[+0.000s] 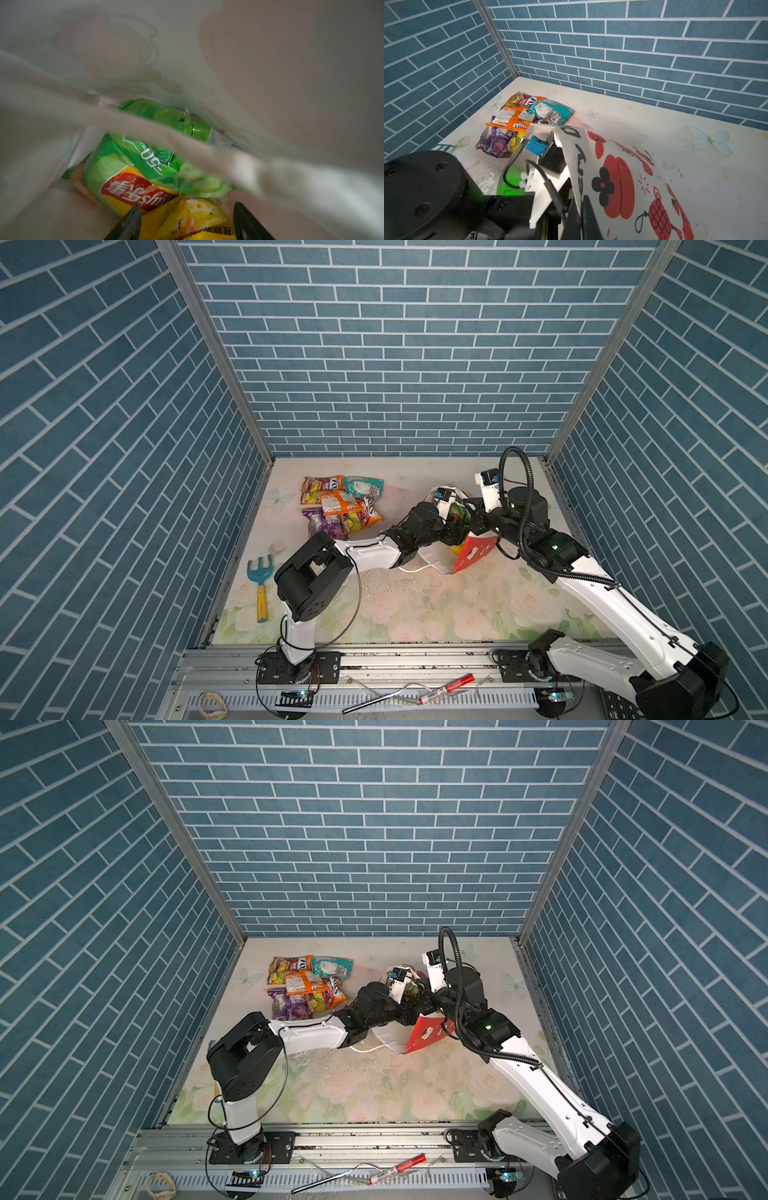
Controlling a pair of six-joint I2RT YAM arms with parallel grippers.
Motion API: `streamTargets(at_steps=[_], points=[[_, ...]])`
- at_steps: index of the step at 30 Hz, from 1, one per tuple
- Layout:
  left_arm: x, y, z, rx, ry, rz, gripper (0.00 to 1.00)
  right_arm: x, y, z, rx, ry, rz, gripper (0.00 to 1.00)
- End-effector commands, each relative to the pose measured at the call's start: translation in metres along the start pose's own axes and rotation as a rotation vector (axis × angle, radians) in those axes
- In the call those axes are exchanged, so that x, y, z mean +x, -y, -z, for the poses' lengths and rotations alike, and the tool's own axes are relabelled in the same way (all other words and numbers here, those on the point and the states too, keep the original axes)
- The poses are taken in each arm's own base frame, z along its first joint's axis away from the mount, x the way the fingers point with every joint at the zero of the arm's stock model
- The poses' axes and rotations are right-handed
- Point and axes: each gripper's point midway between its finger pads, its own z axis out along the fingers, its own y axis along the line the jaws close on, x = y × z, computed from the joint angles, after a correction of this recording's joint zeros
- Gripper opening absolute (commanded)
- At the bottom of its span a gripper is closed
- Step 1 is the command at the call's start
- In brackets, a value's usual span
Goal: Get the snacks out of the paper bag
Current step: 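Push the open left gripper into the bag toward the green packet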
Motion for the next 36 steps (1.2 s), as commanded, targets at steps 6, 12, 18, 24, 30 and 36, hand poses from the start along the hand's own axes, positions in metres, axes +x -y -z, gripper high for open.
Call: streamTargets(at_steps=[6,12,18,24,30,36], points=[[-0.017,-0.020,-0.006,-0.135,0.066,0.082,0.74,-0.015,-0.004,0.010,-0.018,0.072,-0.024,0.00],[-0.019,-0.034,-0.014,-0.212,0.066,0.136,0.79,-0.015,-0.005,0.009,-0.023,0.072,-0.023,0.00],[-0.020,-0.039,-0.019,-0.233,0.079,0.169,0.91,-0.013,-0.006,0.006,-0.031,0.067,-0.024,0.00],[-0.016,-0.048,-0.023,-0.263,0.084,0.184,0.99,-0.013,-0.006,0.006,-0.031,0.070,-0.025,0.00],[-0.010,-0.054,-0.031,-0.274,0.078,0.173,0.94,-0.014,-0.008,0.007,-0.045,0.080,-0.028,0.00],[-0.004,-0.060,-0.035,-0.298,0.087,0.135,0.88,-0.014,-0.016,0.010,-0.087,0.086,-0.032,0.00]])
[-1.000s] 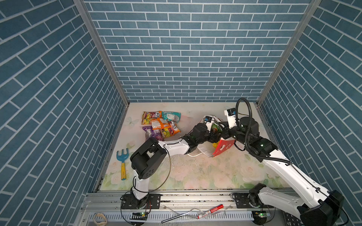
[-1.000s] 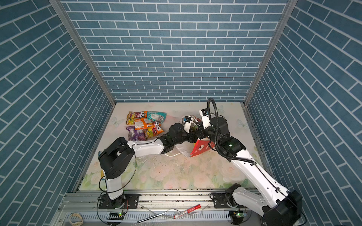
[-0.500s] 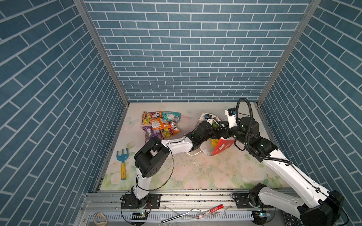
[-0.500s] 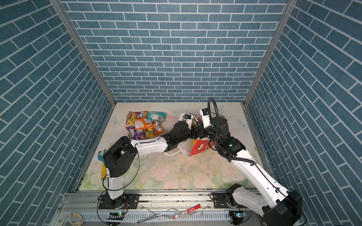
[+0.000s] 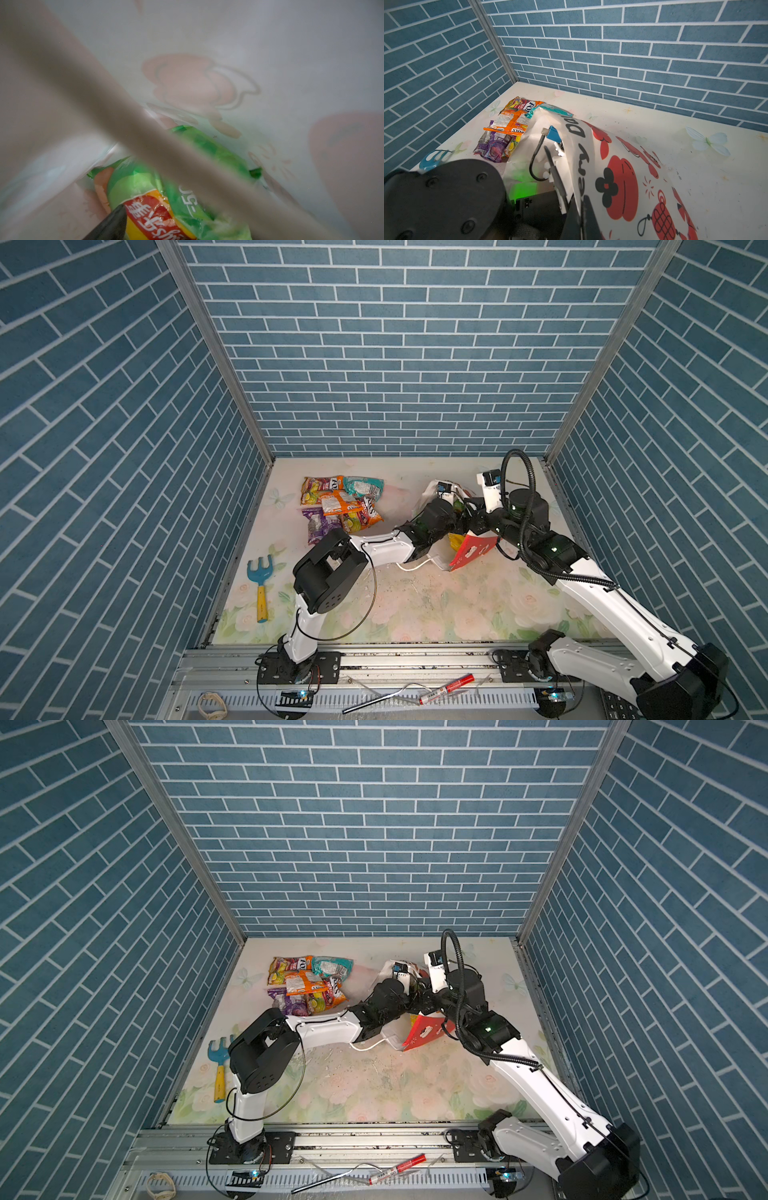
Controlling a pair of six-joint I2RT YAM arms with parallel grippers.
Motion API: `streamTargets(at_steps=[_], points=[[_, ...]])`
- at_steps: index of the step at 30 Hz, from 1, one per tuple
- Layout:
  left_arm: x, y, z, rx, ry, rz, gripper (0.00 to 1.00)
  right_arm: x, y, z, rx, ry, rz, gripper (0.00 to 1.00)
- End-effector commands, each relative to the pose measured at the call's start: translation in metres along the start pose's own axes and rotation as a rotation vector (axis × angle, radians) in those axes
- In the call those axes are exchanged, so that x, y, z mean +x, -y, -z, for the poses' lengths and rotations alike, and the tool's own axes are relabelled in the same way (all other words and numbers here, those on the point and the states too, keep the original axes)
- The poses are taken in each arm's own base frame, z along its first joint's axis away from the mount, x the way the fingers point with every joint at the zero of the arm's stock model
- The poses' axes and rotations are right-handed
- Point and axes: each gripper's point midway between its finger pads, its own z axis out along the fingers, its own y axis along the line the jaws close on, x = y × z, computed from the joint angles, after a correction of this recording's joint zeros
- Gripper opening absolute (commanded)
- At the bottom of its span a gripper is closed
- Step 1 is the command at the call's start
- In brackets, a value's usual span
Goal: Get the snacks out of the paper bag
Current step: 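Push the open left gripper into the bag toward the green packet, then close the left gripper on the green chip bag's corner inside the bag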
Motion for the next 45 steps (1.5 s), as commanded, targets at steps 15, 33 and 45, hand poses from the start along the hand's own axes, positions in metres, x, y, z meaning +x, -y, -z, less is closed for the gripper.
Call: streamTargets(at_steps=[15,33,45], points=[[0.026,-0.033,-0.025,-0.086,-0.062,-0.053,0.24,-0.016,-0.020,0.016,-0.101,0.074,-0.025,0.00],[-0.004,-0.023,0.006,-0.061,-0.027,-0.064,0.00,0.005,-0.001,0.015,0.000,0.023,-0.006,0.00],[-0.016,-0.021,0.022,-0.038,0.003,-0.053,0.00,0.003,0.006,0.015,0.045,0.026,-0.009,0.00]])
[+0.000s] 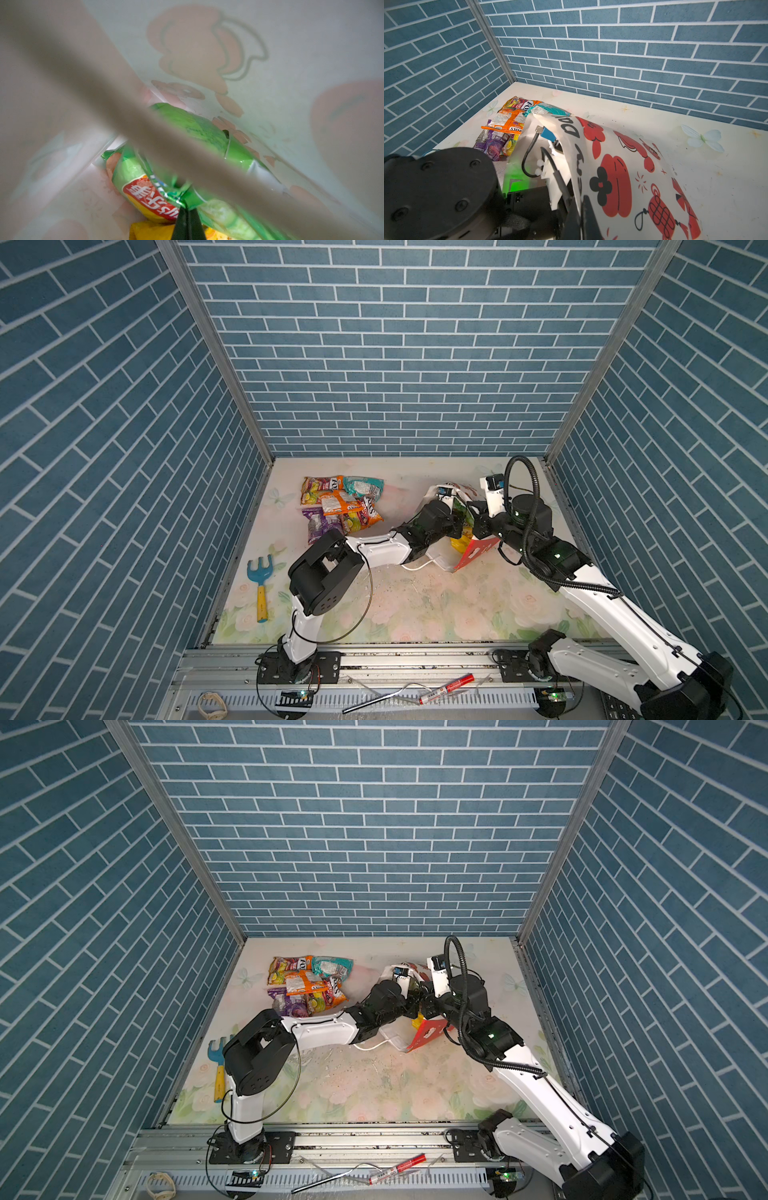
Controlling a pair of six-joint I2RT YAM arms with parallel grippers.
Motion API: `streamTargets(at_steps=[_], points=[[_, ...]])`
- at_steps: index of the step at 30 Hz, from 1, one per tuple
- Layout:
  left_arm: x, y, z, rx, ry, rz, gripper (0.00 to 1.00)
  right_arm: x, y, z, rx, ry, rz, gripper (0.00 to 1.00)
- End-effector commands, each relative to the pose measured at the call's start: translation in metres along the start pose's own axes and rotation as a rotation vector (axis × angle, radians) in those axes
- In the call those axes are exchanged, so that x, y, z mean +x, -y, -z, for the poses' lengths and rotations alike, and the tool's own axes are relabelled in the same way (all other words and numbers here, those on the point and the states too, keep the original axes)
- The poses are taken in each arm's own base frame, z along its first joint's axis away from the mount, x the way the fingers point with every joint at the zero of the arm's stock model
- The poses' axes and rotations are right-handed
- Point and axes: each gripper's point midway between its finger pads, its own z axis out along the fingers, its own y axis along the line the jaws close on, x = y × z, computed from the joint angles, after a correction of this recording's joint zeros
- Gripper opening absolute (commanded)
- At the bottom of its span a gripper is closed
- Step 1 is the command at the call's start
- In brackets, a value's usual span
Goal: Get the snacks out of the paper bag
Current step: 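Close the left gripper on the green chip bag's corner inside the bag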
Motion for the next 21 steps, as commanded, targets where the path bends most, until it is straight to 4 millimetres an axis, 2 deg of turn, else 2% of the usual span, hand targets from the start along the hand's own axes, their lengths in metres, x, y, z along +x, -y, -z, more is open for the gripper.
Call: streamTargets(at_steps=[1,11,15,16,17,19,21], points=[[-0.024,-0.018,0.012,-0.039,0.053,0.038,0.00,-0.003,0.004,0.007,0.026,0.013,-0.012,0.00],[-0.037,-0.009,0.031,-0.008,0.088,0.041,0.00,-0.003,0.011,0.007,0.068,0.016,-0.026,0.00],[-0.036,-0.015,0.028,-0.018,0.083,0.059,0.00,-0.003,0.010,0.006,0.063,0.013,-0.029,0.00],[-0.035,-0.017,0.026,-0.017,0.076,0.080,0.08,-0.004,0.009,0.007,0.058,0.013,-0.029,0.00],[-0.035,-0.020,0.023,-0.012,0.073,0.105,0.23,-0.005,0.008,0.006,0.052,0.015,-0.030,0.00],[-0.033,-0.020,0.017,0.014,0.066,0.136,0.36,-0.005,0.007,0.006,0.049,0.014,-0.031,0.00],[-0.031,-0.018,0.011,0.025,0.050,0.154,0.58,-0.005,0.007,0.006,0.046,0.014,-0.030,0.00]])
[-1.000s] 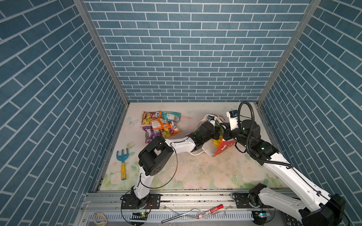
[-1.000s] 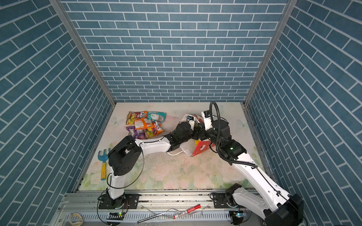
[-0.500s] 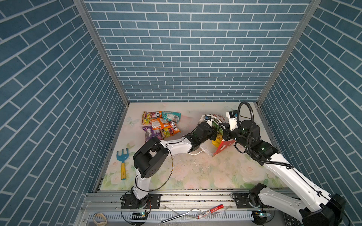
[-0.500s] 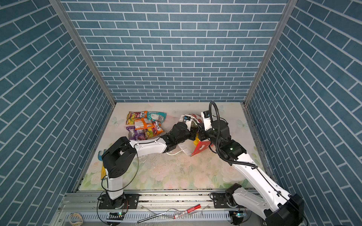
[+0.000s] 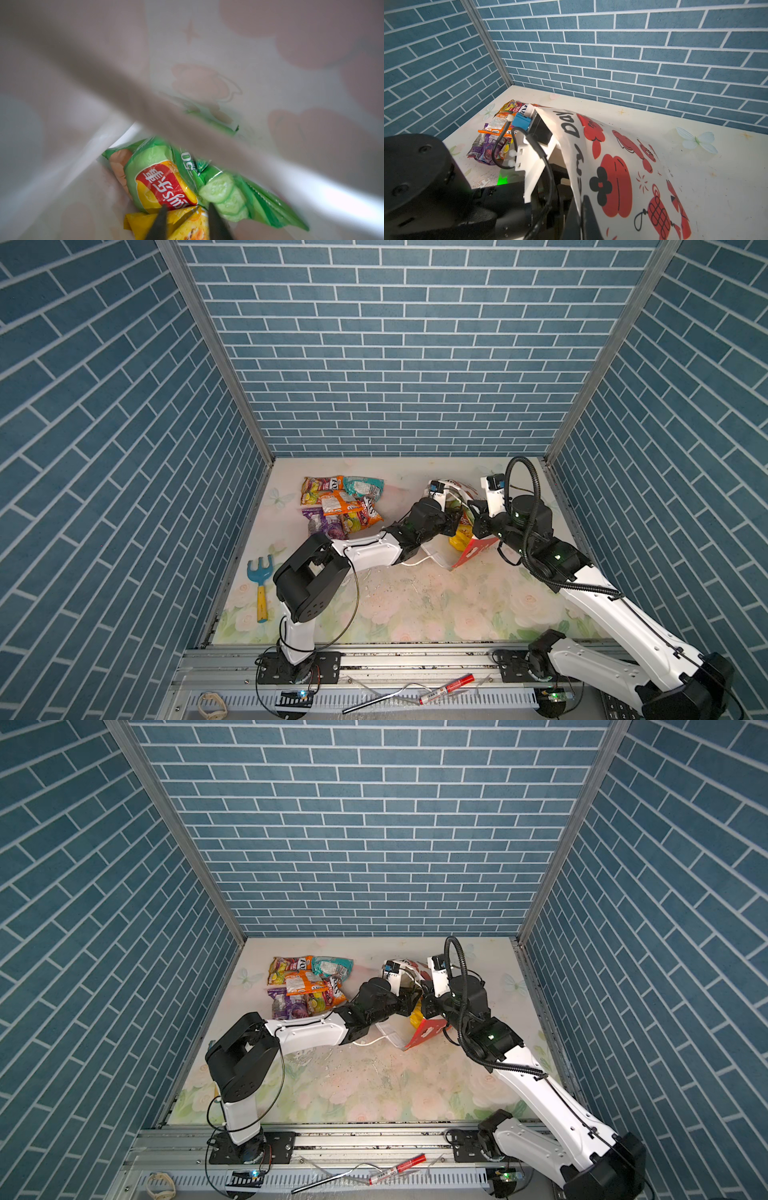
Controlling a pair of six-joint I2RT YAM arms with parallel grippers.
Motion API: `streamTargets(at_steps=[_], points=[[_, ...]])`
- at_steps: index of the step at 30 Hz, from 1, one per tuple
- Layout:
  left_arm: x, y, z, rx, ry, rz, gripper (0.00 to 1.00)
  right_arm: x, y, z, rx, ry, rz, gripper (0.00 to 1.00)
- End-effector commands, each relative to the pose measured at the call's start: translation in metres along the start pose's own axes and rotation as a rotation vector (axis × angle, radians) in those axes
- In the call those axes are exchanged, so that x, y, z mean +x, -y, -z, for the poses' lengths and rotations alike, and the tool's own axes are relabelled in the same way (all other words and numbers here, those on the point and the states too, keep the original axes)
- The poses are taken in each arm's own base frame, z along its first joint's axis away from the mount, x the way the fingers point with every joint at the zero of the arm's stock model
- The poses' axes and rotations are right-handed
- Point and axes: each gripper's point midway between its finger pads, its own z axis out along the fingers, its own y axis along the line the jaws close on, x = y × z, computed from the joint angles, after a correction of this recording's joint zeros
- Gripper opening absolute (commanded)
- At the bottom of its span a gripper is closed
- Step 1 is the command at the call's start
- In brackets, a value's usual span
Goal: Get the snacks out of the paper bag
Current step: 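Close the left gripper on the green chip bag's corner inside the bag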
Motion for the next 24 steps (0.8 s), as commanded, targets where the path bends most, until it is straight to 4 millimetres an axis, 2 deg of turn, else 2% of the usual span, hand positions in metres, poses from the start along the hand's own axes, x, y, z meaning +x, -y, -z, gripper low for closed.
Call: streamTargets(at_steps=[1,3,4,8,15,20,22,24], points=[[-0.014,-0.018,-0.011,-0.015,0.026,0.093,0.65,0.000,0.002,0.004,0.014,-0.006,-0.030,0.00],[-0.012,-0.017,-0.016,-0.002,0.022,0.107,0.78,-0.001,0.002,0.004,0.011,-0.005,-0.031,0.00],[-0.011,-0.017,-0.017,-0.001,0.020,0.115,0.82,-0.001,0.001,0.003,0.007,-0.007,-0.031,0.00],[-0.005,-0.019,-0.028,-0.005,-0.001,0.142,0.88,0.000,-0.001,0.001,-0.002,-0.007,-0.032,0.00],[0.018,-0.036,-0.054,-0.078,-0.072,0.194,0.88,0.002,-0.003,-0.004,-0.019,-0.010,-0.035,0.00],[0.016,-0.049,-0.065,-0.186,-0.066,0.114,0.84,0.003,-0.007,-0.005,-0.039,-0.002,-0.036,0.00],[0.015,-0.051,-0.071,-0.210,-0.074,0.088,0.81,0.003,-0.006,-0.005,-0.036,-0.001,-0.036,0.00],[0.017,-0.051,-0.075,-0.204,-0.073,0.078,0.73,0.004,-0.005,-0.005,-0.033,-0.001,-0.031,0.00]])
